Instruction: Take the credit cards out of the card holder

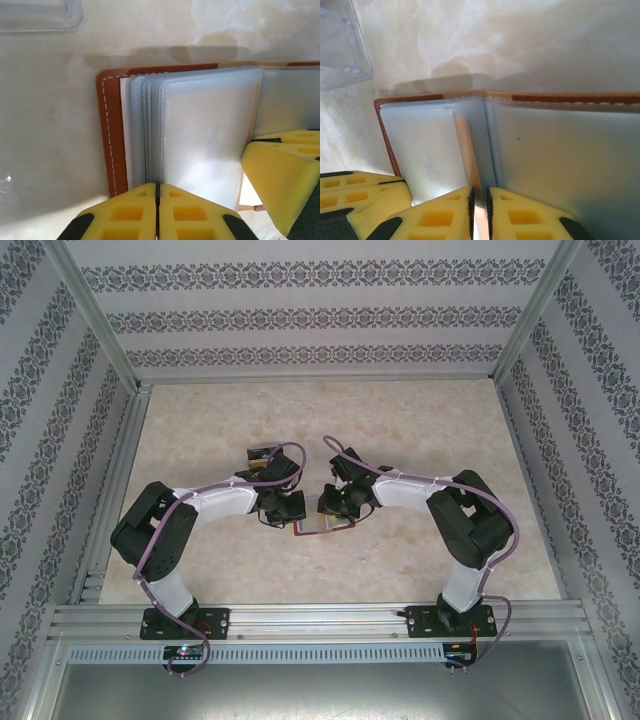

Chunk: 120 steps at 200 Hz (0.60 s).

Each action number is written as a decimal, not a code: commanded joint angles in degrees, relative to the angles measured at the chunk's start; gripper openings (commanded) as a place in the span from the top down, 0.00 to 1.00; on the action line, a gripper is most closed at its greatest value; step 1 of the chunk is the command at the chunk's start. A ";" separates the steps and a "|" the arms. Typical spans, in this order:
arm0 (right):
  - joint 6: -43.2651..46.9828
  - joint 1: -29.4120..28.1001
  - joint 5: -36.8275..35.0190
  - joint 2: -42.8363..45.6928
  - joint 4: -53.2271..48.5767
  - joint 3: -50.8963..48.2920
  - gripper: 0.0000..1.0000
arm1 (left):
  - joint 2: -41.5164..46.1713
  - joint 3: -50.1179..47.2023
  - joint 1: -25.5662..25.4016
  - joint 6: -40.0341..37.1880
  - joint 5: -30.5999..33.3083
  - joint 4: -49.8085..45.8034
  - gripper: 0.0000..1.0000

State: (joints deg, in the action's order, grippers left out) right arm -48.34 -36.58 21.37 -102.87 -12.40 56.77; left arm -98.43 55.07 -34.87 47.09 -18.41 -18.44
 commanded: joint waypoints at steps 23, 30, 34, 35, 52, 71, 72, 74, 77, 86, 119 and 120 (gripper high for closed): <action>-1.15 0.15 2.38 0.61 2.42 -1.82 0.97 | -2.61 -0.19 -0.76 -1.34 2.10 -4.35 0.92; -1.09 0.19 2.23 0.73 2.39 -1.92 1.00 | -2.58 -0.12 -0.77 -1.43 2.30 -4.62 0.92; -1.08 0.20 2.19 0.87 2.34 -2.01 1.00 | -2.56 -0.01 -0.73 -1.53 2.44 -4.80 0.92; -1.08 0.19 2.15 0.89 2.27 -2.01 1.00 | -2.55 -0.03 -0.72 -1.50 2.47 -4.87 0.92; -0.88 0.53 1.77 1.52 2.03 -2.39 1.00 | -2.55 0.28 -0.74 -1.86 3.37 -5.93 0.92; -0.79 1.11 1.13 2.52 2.03 -3.12 1.00 | -2.55 0.37 -0.72 -2.08 3.98 -6.54 0.93; -0.79 1.13 1.04 2.60 2.08 -3.14 1.00 | -2.55 0.38 -0.72 -2.08 3.99 -6.58 0.93; -0.79 1.22 1.05 2.72 2.04 -3.22 1.00 | -2.55 0.34 -0.72 -2.04 4.06 -6.60 0.93; -0.75 1.25 0.97 2.89 2.01 -3.31 1.00 | -2.63 0.31 -0.72 -2.03 4.09 -6.69 0.93; -0.63 1.55 0.79 3.34 1.94 -3.65 1.00 | -2.70 0.20 -0.74 -2.01 4.15 -6.70 0.93; -0.23 2.02 0.61 4.17 1.72 -4.13 1.00 | -2.75 -0.02 -0.72 -2.01 4.26 -6.79 0.94; -0.21 1.98 0.61 4.17 1.74 -4.13 1.00 | -2.70 -0.04 -0.72 -2.01 4.31 -6.83 0.94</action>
State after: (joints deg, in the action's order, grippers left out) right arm -49.32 -35.35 22.17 -100.57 -10.39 53.58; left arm -98.65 55.86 -34.89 46.44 -17.56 -20.01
